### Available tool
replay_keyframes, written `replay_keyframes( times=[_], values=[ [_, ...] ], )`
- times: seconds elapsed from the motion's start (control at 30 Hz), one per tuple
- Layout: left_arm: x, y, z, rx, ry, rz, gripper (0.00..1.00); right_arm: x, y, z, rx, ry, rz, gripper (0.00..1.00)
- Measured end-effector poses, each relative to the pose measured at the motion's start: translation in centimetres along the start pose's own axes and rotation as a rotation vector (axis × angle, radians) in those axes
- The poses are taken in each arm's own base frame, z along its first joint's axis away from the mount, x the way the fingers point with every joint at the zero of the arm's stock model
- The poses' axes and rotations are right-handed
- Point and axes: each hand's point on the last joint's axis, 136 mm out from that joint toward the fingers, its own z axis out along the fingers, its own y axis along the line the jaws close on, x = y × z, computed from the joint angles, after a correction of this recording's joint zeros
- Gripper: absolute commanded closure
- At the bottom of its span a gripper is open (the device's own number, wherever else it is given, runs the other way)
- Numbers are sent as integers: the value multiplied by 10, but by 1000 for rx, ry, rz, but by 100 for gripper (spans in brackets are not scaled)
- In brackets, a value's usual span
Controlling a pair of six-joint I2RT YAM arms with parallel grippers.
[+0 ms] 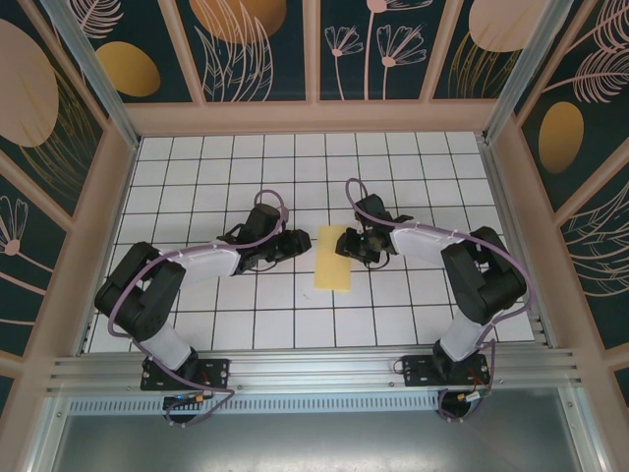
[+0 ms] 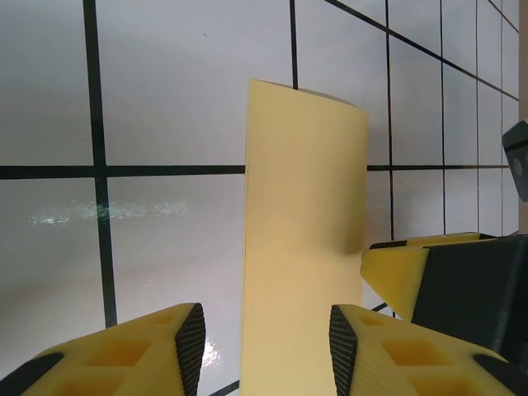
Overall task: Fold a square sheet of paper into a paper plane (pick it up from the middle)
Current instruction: Fold the triangle a second time at the center of the table.
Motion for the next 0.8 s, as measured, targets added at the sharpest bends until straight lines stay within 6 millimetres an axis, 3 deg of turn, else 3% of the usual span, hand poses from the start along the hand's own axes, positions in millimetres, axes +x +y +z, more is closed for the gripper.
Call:
replay_keyframes(
  times=[0.43,0.8],
  values=[
    [13,9,10,-4,63,-15,52,4,-6,5,7,4,2,62],
    [13,2,14,20,86,-14,52,3,-10,4,-74,1,30,62]
  ],
)
